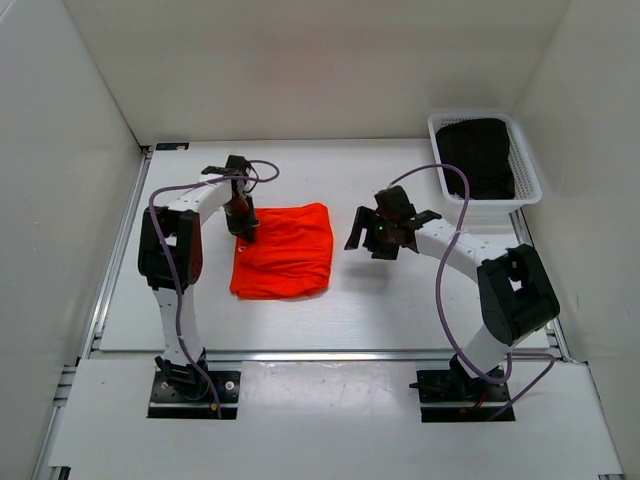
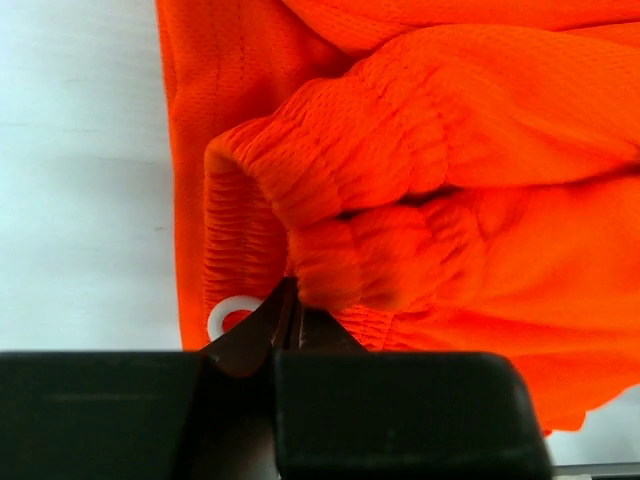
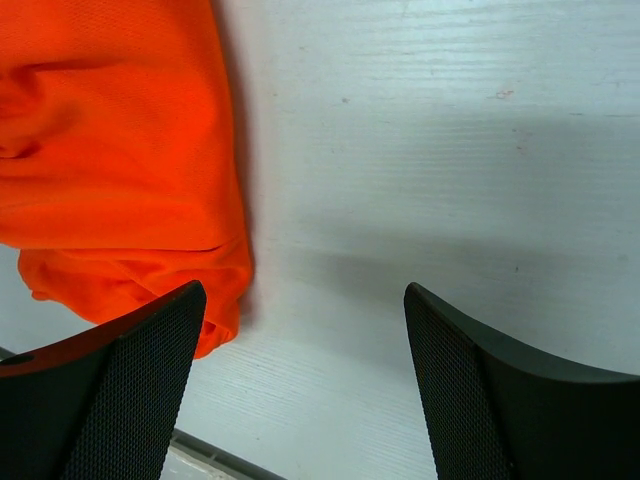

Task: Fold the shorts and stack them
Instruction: Fold the shorts

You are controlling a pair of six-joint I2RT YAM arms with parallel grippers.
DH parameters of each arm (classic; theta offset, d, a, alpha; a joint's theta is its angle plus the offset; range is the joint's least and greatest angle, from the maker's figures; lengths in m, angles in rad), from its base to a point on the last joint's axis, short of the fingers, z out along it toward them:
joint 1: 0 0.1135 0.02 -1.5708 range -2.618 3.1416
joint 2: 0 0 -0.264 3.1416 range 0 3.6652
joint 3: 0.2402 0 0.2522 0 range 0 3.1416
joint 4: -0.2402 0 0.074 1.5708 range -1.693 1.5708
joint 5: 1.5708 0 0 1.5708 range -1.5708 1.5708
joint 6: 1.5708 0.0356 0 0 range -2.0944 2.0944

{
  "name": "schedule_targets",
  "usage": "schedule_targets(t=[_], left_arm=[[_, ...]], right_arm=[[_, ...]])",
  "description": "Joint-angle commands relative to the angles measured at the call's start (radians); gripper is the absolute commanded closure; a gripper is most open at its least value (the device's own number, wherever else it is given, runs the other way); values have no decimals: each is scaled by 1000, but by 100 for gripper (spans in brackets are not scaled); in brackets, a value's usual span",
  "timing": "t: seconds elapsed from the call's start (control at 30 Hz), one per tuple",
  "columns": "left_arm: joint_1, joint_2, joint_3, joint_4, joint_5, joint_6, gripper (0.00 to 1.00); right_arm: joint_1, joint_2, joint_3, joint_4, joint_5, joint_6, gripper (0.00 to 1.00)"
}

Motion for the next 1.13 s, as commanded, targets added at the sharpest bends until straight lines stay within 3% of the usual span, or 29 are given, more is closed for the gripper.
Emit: schedule_targets(t=[0.0, 0.27, 0.3, 0.4, 0.5, 0.57, 0.63, 0.73, 0.83, 1.1], left_arm=[[46, -97, 38, -37, -17, 25, 90], [108, -262, -6, -66, 42, 35, 90], [118, -262, -17, -66, 42, 35, 86], [106, -236, -28, -66, 1, 58, 58], [106, -236, -6, -76, -27, 58, 48], [132, -256, 4, -88, -27, 47, 15], [152, -298, 17, -114, -38, 47, 0], [192, -386, 43, -128, -67, 38, 0], [216, -521, 43, -140, -78, 28, 0], [226, -854, -90, -74, -12, 2, 0]], right_arm=[[-14, -36, -10, 11, 4, -2, 15], [-3, 19, 59, 11, -35, -34, 11], [-3, 19, 74, 11, -35, -34, 11], [6, 28, 95, 2, -35, -43, 11], [15, 28, 108, -40, -7, -56, 10], [15, -14, 117, -96, 81, -69, 7], [15, -67, 117, -148, 187, -69, 3], [0, -145, 128, -260, 350, -92, 1], [-38, -254, 119, -302, 410, -112, 1], [-89, -427, 86, -439, 646, -94, 1]])
